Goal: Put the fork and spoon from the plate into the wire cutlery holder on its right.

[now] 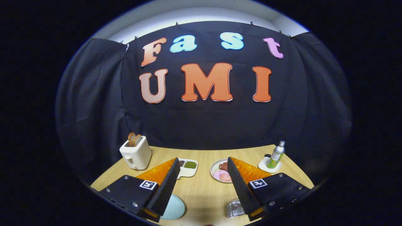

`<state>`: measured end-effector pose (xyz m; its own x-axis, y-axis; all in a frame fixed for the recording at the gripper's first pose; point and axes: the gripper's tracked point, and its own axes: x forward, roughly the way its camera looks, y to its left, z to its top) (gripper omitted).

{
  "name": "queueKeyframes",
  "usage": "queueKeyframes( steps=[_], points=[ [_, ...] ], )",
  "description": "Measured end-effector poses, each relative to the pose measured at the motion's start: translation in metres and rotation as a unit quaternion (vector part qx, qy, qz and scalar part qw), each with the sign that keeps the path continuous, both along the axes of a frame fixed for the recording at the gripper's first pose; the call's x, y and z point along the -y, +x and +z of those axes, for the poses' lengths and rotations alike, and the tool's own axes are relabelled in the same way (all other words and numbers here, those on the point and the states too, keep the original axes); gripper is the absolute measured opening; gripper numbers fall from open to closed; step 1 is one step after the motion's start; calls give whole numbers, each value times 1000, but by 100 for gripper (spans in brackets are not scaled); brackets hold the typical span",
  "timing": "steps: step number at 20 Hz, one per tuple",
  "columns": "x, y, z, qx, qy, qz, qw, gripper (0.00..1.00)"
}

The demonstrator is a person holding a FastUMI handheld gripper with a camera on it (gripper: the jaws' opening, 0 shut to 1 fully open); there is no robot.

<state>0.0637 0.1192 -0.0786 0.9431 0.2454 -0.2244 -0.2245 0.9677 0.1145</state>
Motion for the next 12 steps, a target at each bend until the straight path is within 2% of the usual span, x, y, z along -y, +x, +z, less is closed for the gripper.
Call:
queueKeyframes(
  steps=[5,8,12],
  points=[
    [-29,-5,18,42,9,-9,999,93],
    [-61,-11,13,45,0,16,999,93],
    [-107,-24,-10,14,-12,58,998,93]
  ],
)
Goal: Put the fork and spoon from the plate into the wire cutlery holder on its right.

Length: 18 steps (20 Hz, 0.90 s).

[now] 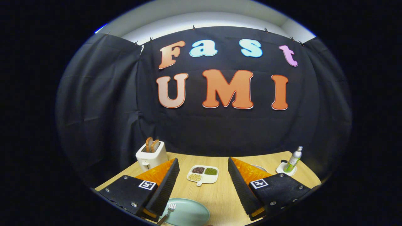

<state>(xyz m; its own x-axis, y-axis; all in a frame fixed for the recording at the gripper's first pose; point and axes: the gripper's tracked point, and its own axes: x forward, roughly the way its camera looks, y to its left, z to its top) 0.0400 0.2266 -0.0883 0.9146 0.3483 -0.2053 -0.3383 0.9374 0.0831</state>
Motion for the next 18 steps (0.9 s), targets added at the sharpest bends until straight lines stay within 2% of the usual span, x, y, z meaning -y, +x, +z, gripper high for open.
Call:
queueKeyframes(
  steps=[5,9,13,18],
  points=[
    [-51,-14,-36,-58,-11,48,997,93],
    [-80,-27,-94,-156,-40,81,984,93],
    [-92,-42,-141,-247,-71,102,961,93],
    [-101,-65,-202,-361,-105,120,919,93]
  ],
)
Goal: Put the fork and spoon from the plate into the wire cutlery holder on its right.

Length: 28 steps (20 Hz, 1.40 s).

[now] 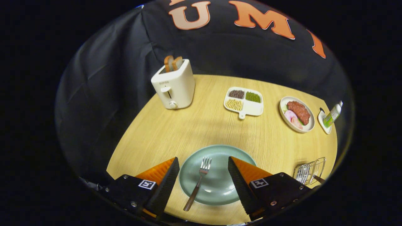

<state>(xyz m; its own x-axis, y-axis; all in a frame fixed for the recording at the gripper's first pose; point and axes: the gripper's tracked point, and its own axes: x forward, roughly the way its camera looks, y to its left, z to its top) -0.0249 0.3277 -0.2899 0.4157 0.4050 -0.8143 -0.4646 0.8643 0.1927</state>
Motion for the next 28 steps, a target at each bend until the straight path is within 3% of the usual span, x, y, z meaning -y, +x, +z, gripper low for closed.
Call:
queueKeyframes(
  steps=[6,13,23,24,28],
  points=[
    [-4,-23,-47,-126,-40,-6,991,88],
    [-1,-61,-93,-249,-97,-1,964,73],
    [0,-64,-110,-272,-122,-19,954,21],
    [0,-64,-111,-272,-121,-17,955,12],
    [0,-63,-110,-252,-119,0,960,5]
  ],
)
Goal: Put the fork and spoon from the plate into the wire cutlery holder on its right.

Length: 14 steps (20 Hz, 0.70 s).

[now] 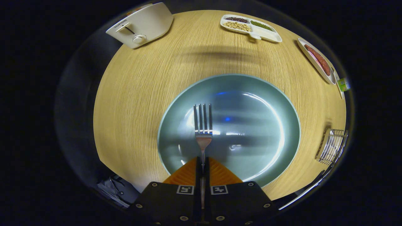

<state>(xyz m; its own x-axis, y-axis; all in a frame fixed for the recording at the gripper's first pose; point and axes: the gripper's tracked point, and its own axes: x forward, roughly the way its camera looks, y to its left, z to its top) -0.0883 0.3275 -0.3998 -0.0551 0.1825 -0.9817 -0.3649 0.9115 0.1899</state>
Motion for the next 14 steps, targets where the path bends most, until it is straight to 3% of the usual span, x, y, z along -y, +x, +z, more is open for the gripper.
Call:
queueKeyframes(
  steps=[4,14],
  points=[
    [7,3,1,23,1,14,1000,4],
    [49,26,47,82,55,-56,994,4]
  ],
)
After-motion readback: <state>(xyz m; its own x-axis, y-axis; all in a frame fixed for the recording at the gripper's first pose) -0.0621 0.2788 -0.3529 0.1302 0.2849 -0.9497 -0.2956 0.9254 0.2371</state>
